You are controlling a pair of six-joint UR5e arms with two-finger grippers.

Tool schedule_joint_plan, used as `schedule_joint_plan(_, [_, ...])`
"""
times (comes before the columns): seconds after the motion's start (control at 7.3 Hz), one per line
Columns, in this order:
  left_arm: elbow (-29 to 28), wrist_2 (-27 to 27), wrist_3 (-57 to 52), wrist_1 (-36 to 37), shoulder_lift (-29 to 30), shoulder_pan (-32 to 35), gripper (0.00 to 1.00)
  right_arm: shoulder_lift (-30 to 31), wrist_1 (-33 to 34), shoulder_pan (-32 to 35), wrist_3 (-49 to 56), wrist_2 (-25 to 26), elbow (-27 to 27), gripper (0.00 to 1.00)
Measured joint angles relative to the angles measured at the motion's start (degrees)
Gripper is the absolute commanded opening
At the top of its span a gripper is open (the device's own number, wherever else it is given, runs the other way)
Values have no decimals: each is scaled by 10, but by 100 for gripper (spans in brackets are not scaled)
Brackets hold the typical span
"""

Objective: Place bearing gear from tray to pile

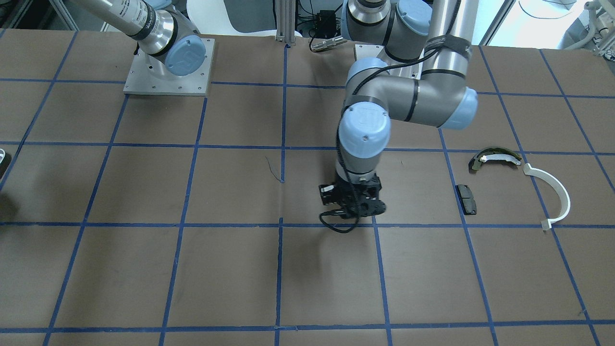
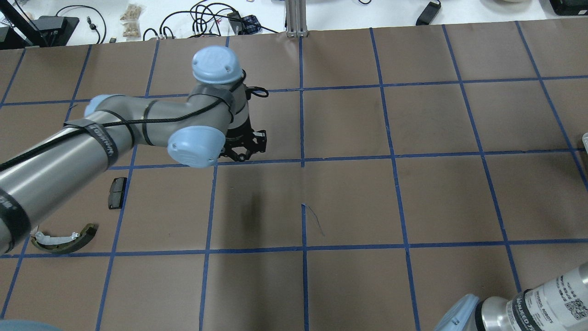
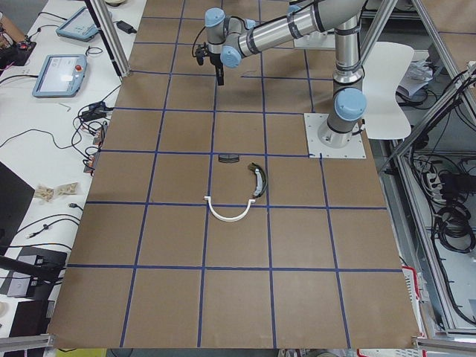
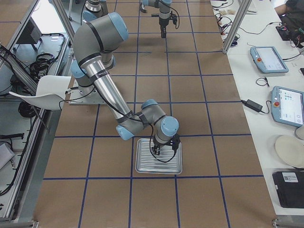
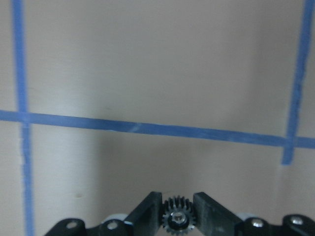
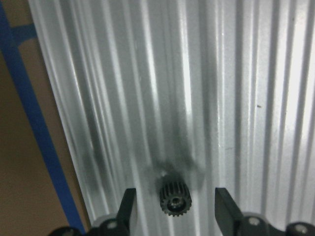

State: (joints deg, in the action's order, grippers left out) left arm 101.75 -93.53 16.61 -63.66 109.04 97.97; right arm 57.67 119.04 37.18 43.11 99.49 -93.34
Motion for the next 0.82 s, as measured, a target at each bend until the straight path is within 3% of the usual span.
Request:
schedule_joint_plan(0.41, [-2, -8, -171, -44, -11, -167, 0, -3, 0, 0, 1, 7, 0, 61])
schedule_joint_plan(0.68, [8, -17, -330, -44, -8, -277, 0, -4, 0, 0, 1, 8, 0, 44])
schedule_joint_plan(0.82, [17, -22, -398, -41, -5, -327, 0, -4, 0, 0, 1, 8, 0, 42])
